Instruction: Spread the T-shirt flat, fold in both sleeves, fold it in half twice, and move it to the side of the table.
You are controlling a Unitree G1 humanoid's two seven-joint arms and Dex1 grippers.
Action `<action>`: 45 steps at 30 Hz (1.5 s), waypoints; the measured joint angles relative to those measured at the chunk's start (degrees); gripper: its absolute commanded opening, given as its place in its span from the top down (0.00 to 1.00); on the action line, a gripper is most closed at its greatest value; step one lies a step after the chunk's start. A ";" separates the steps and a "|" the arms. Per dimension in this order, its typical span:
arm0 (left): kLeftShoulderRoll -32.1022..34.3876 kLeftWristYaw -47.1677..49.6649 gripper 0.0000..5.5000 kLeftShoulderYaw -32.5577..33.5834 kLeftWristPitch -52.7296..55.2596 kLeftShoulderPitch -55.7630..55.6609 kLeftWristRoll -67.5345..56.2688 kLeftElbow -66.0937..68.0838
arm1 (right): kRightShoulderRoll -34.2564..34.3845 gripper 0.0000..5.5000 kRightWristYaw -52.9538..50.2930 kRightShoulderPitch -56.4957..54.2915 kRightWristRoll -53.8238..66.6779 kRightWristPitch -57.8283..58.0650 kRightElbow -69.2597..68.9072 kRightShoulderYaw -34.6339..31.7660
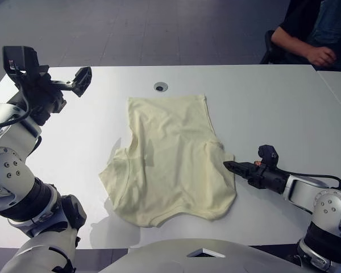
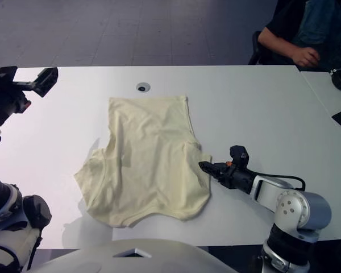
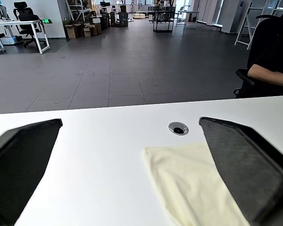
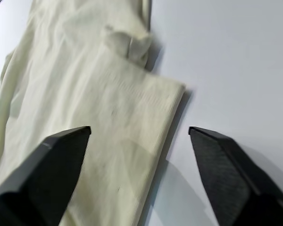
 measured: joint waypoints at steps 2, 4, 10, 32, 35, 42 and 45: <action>-0.44 0.58 0.02 -0.11 0.16 -0.04 -0.05 0.00 | 1.11 0.47 -1.51 -0.92 -0.27 0.07 0.68 0.21; -0.63 0.99 0.02 -0.38 0.16 -0.04 -0.05 0.00 | 2.52 0.52 -3.05 -1.48 -0.20 0.04 0.72 0.89; -1.18 1.98 0.02 -0.81 0.21 -0.04 -0.12 -0.26 | 4.61 0.72 -5.52 -1.51 1.30 0.16 0.79 2.44; -3.20 3.44 0.02 -0.43 0.34 3.74 -0.45 -4.68 | -2.96 1.00 -8.21 -1.94 4.31 1.43 2.07 -4.59; -3.58 3.70 0.02 0.01 0.42 4.40 -0.46 -5.67 | -5.44 1.00 -8.71 -1.06 7.80 1.39 -1.34 -7.54; -5.26 4.42 0.02 2.38 3.17 6.54 -0.10 -10.04 | -9.26 1.00 -10.06 -3.91 14.14 1.39 -2.08 -0.74; -5.25 4.37 0.02 2.32 3.64 6.50 -0.09 -10.03 | -9.48 1.00 -11.03 -4.51 16.33 1.40 -3.99 1.40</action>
